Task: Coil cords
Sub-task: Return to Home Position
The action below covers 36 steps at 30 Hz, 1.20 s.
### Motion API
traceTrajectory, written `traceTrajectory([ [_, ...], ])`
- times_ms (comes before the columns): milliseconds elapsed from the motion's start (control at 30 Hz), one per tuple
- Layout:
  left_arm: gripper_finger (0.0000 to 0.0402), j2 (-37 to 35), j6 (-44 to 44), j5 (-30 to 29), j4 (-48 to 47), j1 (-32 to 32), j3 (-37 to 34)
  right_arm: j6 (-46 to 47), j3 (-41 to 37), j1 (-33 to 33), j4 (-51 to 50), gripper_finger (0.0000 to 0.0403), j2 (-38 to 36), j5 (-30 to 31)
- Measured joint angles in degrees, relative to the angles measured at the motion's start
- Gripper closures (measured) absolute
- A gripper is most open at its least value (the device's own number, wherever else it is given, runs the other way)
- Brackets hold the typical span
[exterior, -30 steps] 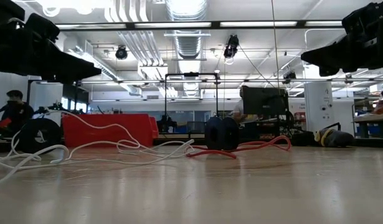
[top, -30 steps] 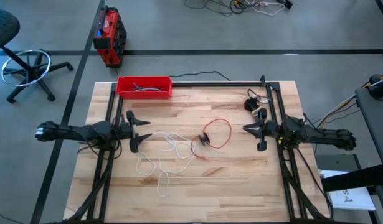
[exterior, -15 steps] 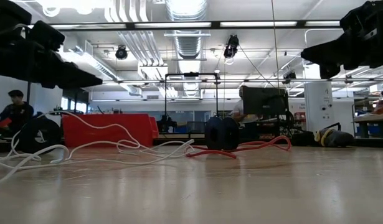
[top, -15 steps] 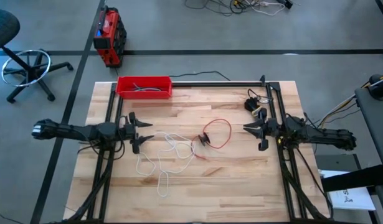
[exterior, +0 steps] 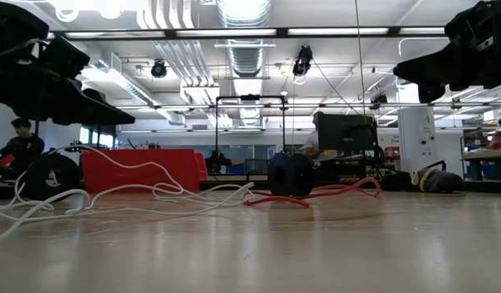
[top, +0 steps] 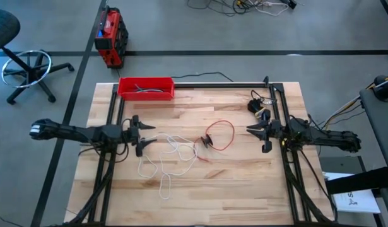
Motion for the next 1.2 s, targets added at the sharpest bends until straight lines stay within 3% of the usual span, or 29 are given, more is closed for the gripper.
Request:
traceTrajectory([
  [300, 0.0126, 2.3, 0.0, 0.0, 0.0, 0.0, 0.0, 0.0, 0.0, 0.0, 0.0, 0.0364, 0.0, 0.0],
  [933, 0.0162, 5.2, 0.0, 0.0, 0.0, 0.0, 0.0, 0.0, 0.1, 0.0, 0.0, 0.0332, 0.0, 0.0],
  [1200, 0.0173, 5.6, 0.0, 0.0, 0.0, 0.0, 0.0, 0.0, 0.1, 0.0, 0.0, 0.0343, 0.0, 0.0],
])
